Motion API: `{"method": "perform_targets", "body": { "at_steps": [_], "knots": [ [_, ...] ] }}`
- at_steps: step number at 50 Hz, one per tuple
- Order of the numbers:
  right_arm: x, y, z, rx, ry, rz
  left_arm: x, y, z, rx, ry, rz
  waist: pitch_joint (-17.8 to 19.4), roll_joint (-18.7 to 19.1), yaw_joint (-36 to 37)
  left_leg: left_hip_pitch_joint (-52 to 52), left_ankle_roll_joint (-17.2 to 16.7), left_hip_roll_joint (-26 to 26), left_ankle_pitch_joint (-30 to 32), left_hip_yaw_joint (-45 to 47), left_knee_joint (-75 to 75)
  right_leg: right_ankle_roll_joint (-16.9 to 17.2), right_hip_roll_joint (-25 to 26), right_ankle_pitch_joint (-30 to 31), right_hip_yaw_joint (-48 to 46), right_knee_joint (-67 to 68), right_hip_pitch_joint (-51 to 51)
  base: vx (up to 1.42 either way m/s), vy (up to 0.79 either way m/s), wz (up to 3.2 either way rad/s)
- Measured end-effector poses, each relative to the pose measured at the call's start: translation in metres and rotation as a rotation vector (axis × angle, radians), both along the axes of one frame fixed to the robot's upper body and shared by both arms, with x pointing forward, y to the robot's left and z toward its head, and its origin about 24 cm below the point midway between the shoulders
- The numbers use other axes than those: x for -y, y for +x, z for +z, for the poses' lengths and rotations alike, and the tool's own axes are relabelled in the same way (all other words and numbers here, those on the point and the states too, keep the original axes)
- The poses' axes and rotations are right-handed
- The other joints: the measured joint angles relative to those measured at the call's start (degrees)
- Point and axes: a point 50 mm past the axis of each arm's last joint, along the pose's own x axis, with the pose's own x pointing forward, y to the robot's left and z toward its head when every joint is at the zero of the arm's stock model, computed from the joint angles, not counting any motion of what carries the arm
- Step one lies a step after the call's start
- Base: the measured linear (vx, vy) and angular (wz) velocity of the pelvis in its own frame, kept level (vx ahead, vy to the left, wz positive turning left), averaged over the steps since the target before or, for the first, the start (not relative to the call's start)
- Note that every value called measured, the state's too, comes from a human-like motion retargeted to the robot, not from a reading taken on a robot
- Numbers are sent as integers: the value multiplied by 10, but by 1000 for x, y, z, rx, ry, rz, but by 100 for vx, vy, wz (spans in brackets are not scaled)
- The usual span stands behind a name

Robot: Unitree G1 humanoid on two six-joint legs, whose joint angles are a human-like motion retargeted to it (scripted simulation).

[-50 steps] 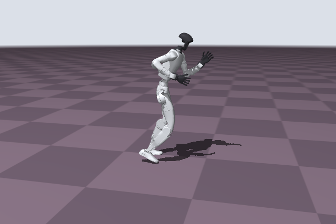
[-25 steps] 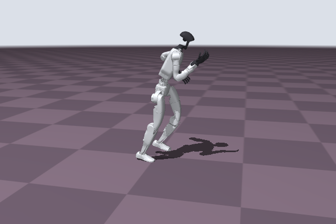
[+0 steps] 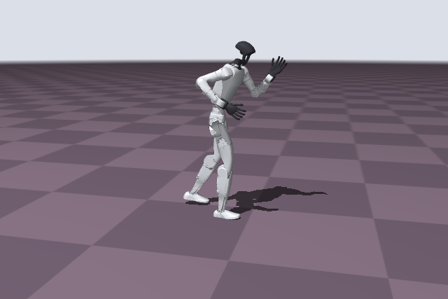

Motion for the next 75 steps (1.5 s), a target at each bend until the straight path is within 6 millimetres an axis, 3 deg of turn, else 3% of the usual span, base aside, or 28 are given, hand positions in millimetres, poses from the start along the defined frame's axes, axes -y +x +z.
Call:
{"method": "perform_targets", "body": {
  "at_steps": [3,6,8,11,12,14,17,21,25,28,30,32,34,35,37,40,42,45,48,52,54,56,59,62,66,69,73,75],
  "knots": [
    [11,-1,-11,-82,-62,-51,19,-19,6,29,26,-259,11,-14,-23,39,0,-13,20,-5,37,38,-19,19,-56,-123,6,107,-34,13],
    [-1,15,-11,7,-225,33,13,-6,-23,-49,195,-150,26,-12,3,39,10,-4,39,29,161,11,-18,25,-72,-86,20,104,-31,-84],
    [-21,39,-4,123,-249,89,-7,22,-80,-300,248,17,39,-1,24,21,21,22,72,71,270,-27,-3,-28,-45,-11,25,103,-24,-134],
    [-64,84,28,347,-67,82,-40,35,-212,-890,99,47,52,8,56,-29,65,78,56,142,428,-44,8,-103,-14,93,32,101,-18,-124],
    [-79,94,48,447,8,78,-52,24,-251,-1051,43,48,50,8,72,-53,83,93,33,159,468,-39,9,-117,-6,108,38,97,-17,-101],
    [-103,102,94,671,169,69,-75,-13,-297,-1236,-11,27,33,4,127,-114,111,98,-5,168,509,-27,15,-120,15,96,58,94,-15,-110],
    [-128,93,150,928,435,77,-110,-70,-321,-1408,228,60,-2,-17,252,-195,123,67,-28,163,463,-13,19,-87,67,36,102,92,-9,-142],
    [-178,80,185,950,740,311,-154,-126,-328,-1625,309,118,-24,-59,386,-236,103,27,2,160,226,9,3,-17,130,-40,166,93,5,-135],
    [-226,62,188,919,609,712,-183,-153,-324,-1705,233,216,-27,-71,434,-213,57,33,27,175,-62,17,11,24,158,-73,239,94,20,-68],
    [-230,45,174,1039,325,860,-173,-133,-316,-1589,284,201,-4,-45,419,-184,39,50,33,181,-115,4,24,13,144,-19,298,93,27,24],
    [-224,43,153,1038,153,883,-152,-104,-313,-1478,340,156,18,-23,394,-172,63,59,44,162,-61,-14,28,1,117,99,302,88,24,74],
    [-213,57,114,848,106,806,-120,-62,-313,-1366,371,104,44,-18,364,-180,94,53,-22,140,49,-18,8,-1,93,284,259,81,18,85],
    [-189,72,65,597,125,595,-83,-14,-296,-1219,398,65,55,-22,337,-210,93,51,-98,136,168,-12,-22,-4,77,464,183,79,10,73],
    [-171,74,40,484,134,460,-64,7,-278,-1123,415,53,48,-25,324,-239,79,58,-132,138,237,-1,-38,-10,67,548,134,74,7,64],
    [-132,72,15,364,107,285,-27,42,-213,-846,465,52,69,-22,285,-191,78,34,-135,131,194,-51,-47,-63,75,599,88,66,7,66],
    [-81,48,5,262,74,191,4,45,-116,-459,423,61,57,-5,184,-143,58,24,-122,116,142,-55,-32,-97,72,571,18,70,1,81],
    [-55,34,5,201,42,163,12,32,-73,-285,329,40,40,19,111,-103,46,27,-91,115,70,-51,-20,-96,50,468,-14,75,-8,45],
    [-23,20,4,107,10,83,20,9,-41,-141,211,-134,19,49,24,-44,28,28,-33,127,-28,-30,-4,-66,3,218,-23,80,-18,-11],
    [0,8,-2,31,-36,-4,27,-7,-32,-82,238,-265,9,41,-16,4,2,4,10,136,-48,15,-13,-9,-92,-36,3,85,-30,-81],
    [9,-2,-30,-43,-15,-139,46,-17,-54,-112,376,-359,15,-11,12,19,-4,-27,37,145,76,39,-25,41,-251,-117,25,84,-32,-188],
    [5,4,-52,-79,79,-231,47,-6,-85,-241,449,-357,23,-28,38,-23,-5,-21,59,146,225,4,-12,-9,-211,-90,34,78,-24,-240],
    [-5,26,-64,-65,114,-267,33,14,-133,-469,499,-267,38,-23,57,-76,-6,7,86,149,378,-45,14,-71,-143,-41,38,74,-13,-276],
    [-38,79,-28,148,33,-130,-15,25,-226,-907,485,-150,67,-9,77,-148,42,68,53,155,547,-78,51,-127,-59,54,39,72,-6,-322],
    [-88,105,37,426,129,81,-72,-12,-279,-1175,445,-103,64,-29,131,-209,100,97,-13,153,609,-45,76,-139,25,107,51,76,-6,-365],
    [-145,91,103,672,445,328,-132,-72,-293,-1397,550,-25,37,-73,246,-255,116,47,-50,116,498,-1,81,-102,174,78,111,77,4,-349],
    [-167,71,136,772,542,533,-155,-100,-288,-1536,557,-68,23,-84,304,-267,108,14,-34,64,324,23,67,-54,260,47,157,75,15,-250],
    [-199,51,136,567,853,845,-165,-109,-274,-1590,537,-131,8,-80,358,-242,86,15,-13,-7,35,55,65,-15,343,30,207,75,24,-204],
    [-210,48,125,481,838,952,-168,-108,-271,-1597,599,-140,3,-74,374,-223,65,35,-10,-14,-73,66,69,-26,369,57,224,73,34,-185]
  ]
}}
